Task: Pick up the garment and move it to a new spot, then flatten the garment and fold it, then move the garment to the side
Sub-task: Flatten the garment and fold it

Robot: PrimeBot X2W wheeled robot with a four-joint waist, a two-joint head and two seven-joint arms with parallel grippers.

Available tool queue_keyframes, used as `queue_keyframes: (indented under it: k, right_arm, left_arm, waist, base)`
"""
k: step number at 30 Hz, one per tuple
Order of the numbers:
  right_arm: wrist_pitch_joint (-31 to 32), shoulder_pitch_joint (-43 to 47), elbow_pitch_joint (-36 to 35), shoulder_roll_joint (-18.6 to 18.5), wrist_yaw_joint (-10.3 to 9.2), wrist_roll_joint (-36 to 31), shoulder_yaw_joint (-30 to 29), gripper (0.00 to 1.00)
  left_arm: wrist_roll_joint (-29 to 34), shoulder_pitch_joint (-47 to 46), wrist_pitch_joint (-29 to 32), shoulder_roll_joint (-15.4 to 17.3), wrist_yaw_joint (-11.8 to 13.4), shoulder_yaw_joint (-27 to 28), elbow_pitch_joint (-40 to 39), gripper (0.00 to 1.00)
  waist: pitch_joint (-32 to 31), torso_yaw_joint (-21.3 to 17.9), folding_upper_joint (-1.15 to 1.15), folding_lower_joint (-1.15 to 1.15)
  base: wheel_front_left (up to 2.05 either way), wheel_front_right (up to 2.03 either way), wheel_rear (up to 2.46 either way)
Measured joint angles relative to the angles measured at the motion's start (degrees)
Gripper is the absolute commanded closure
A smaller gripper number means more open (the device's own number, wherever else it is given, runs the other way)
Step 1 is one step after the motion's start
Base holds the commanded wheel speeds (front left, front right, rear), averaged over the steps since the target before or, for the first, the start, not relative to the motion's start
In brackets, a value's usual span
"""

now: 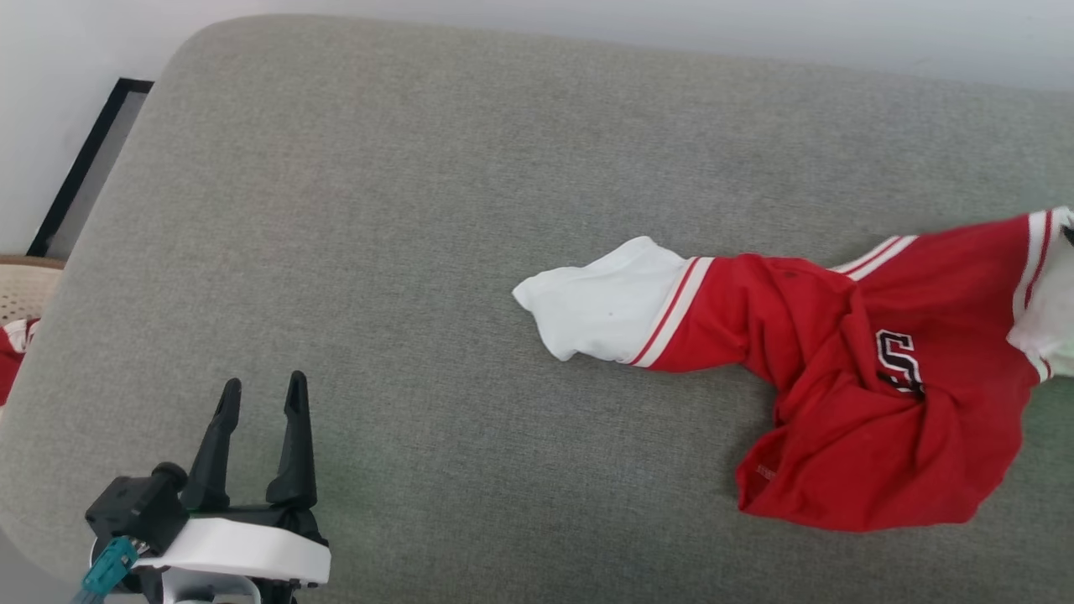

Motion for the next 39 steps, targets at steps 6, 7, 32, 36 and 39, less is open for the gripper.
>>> queue_keyframes:
  k: [6,7,32,36,39]
  right_arm:
    - [-2.7,-5.3,15.0,1.2,0.00,-1.8,2.6,0.00]
    - [-3.0,-6.0,17.0,1.5,0.00,-1.9,3.1,0.00]
    - [-13.7,0.2,0.5,1.8,-0.01,6.3,7.8,0.00]
    - [-14.4,3.7,-5.0,4.1,-0.01,4.6,5.7,0.00]
    - [-16.3,6.4,-8.8,6.4,-0.01,3.0,3.5,0.00]
  left_arm:
    - [-0.1,-0.7,0.0,0.1,0.0,-0.8,0.1,0.00]
    - [-0.1,-0.7,0.0,0.1,0.0,-0.9,0.2,0.00]
    - [-0.2,-4.3,0.2,6.5,0.0,-4.7,0.4,0.00]
    - [-1.7,-6.8,2.6,8.3,0.0,-6.9,-0.1,0.00]
    - [-2.1,-9.3,5.0,10.1,0.0,-8.9,-1.0,0.00]
  waist:
    - [0.7,1.2,0.00,0.00]
    - [0.8,1.3,0.00,0.00]
    - [-1.2,-5.7,0.00,0.00]
    - [-1.6,-7.2,0.00,0.00]
    - [-1.8,-8.3,0.00,0.00]
  base:
    - [0.00,0.00,0.00]
    - [0.00,0.00,0.00]
    - [0.00,0.00,0.00]
    - [0.00,0.00,0.00]
    - [0.00,0.00,0.00]
